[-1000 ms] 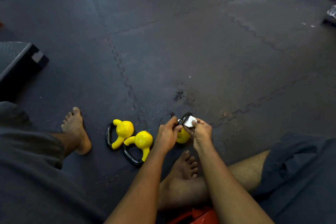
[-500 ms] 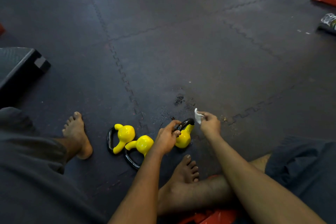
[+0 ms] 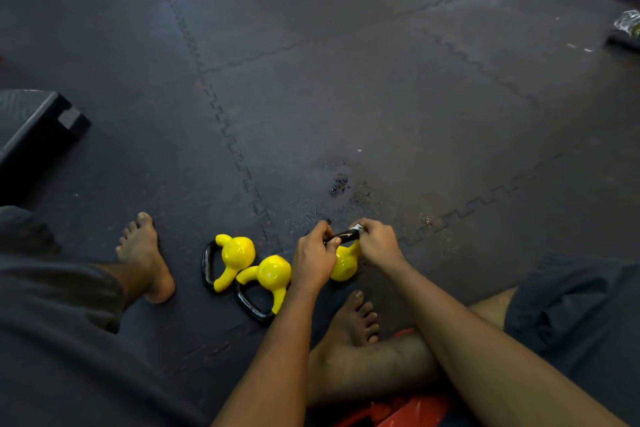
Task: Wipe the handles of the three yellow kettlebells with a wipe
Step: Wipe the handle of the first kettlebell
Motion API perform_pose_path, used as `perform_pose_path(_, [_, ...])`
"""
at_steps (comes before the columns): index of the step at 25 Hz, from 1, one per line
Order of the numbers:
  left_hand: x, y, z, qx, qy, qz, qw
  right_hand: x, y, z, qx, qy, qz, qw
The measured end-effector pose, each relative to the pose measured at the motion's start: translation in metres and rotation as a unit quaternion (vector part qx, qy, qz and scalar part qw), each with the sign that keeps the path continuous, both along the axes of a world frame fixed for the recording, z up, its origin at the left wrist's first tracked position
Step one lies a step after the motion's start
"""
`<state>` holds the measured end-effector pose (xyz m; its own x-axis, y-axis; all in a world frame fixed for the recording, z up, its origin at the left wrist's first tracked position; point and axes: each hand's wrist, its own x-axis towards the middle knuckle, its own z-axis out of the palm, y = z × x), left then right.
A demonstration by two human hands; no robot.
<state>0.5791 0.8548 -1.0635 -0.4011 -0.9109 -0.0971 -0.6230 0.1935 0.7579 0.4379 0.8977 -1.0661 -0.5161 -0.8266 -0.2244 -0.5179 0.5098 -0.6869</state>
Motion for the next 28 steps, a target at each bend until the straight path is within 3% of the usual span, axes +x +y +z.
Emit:
perform_pose_path(2, [0.001, -0.001, -0.003, -0.008, -0.006, -0.017, 1.0, -0.005, 0.002, 0.003, 0.02, -0.039, -0.005, 0.999])
perform_pose_path(8, [0.01, -0.01, -0.016, -0.018, -0.006, -0.009, 1.0, 0.027, 0.016, 0.001, -0.1, -0.024, -0.03, 0.994])
perform_pose_path(11, [0.007, -0.012, -0.019, -0.022, -0.012, -0.02, 0.999, 0.028, 0.019, -0.004, -0.101, -0.019, -0.022, 0.995])
perform_pose_path(15, [0.007, -0.016, -0.025, -0.025, -0.006, -0.004, 1.0, 0.039, 0.025, -0.008, -0.083, -0.01, 0.064, 0.994])
perform_pose_path(20, [0.015, -0.017, -0.025, -0.015, -0.007, -0.024, 1.0, 0.018, 0.015, 0.001, -0.094, 0.024, -0.01, 0.995])
perform_pose_path(25, [0.017, -0.014, -0.028, -0.026, -0.002, -0.11, 0.994, 0.015, 0.008, -0.001, -0.017, -0.007, 0.065, 0.998])
perform_pose_path(28, [0.023, -0.017, -0.029, -0.015, 0.016, -0.097, 0.995, 0.019, 0.012, 0.0, -0.059, -0.027, 0.042, 0.997])
